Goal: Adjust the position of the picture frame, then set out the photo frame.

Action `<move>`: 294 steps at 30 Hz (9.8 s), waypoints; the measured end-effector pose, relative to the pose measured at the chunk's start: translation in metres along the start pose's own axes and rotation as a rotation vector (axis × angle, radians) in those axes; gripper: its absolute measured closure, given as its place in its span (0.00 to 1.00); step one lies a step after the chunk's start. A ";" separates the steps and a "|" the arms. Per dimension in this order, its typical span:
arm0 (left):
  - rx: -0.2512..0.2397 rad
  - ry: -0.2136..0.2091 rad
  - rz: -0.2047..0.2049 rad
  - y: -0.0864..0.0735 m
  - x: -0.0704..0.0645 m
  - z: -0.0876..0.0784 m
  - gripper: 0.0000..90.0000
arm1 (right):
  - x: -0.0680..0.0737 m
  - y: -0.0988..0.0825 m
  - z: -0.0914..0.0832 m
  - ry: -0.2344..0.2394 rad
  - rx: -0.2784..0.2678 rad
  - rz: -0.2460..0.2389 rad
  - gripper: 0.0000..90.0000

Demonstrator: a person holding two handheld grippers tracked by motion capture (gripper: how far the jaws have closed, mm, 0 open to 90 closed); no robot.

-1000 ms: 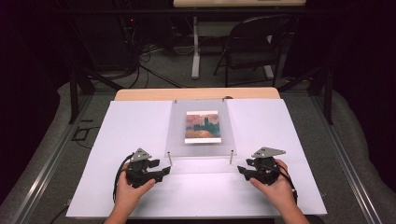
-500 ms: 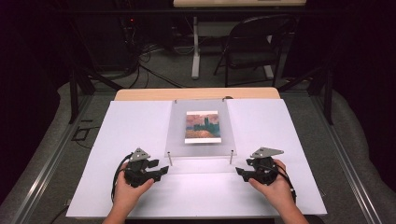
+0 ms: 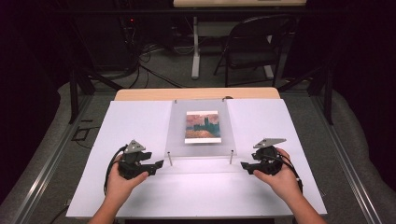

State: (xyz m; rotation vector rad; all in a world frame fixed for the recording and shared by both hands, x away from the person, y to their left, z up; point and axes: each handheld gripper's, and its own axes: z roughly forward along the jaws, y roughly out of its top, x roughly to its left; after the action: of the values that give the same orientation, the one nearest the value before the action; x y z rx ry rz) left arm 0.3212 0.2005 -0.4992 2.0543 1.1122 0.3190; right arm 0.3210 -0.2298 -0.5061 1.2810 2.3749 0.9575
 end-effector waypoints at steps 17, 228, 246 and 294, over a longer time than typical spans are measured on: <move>-0.004 0.037 -0.085 0.056 0.031 0.025 0.39 | -0.029 0.047 0.012 -0.023 -0.025 0.055 0.43; 0.002 -0.004 -0.350 0.131 0.042 0.066 0.60 | -0.036 0.147 0.060 0.038 -0.029 0.300 0.50; -0.059 -0.020 -0.251 0.119 0.016 0.011 0.75 | -0.007 0.130 0.004 0.008 -0.088 0.172 0.65; -0.147 -0.163 -0.108 0.061 -0.024 -0.053 0.79 | 0.032 0.066 -0.060 0.085 -0.220 0.042 0.78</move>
State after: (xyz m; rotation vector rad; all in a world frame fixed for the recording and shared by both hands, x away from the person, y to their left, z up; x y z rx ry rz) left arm 0.3160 0.1885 -0.4161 1.8486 1.0630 0.1710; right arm 0.3136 -0.2037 -0.4155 1.2325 2.2355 1.2693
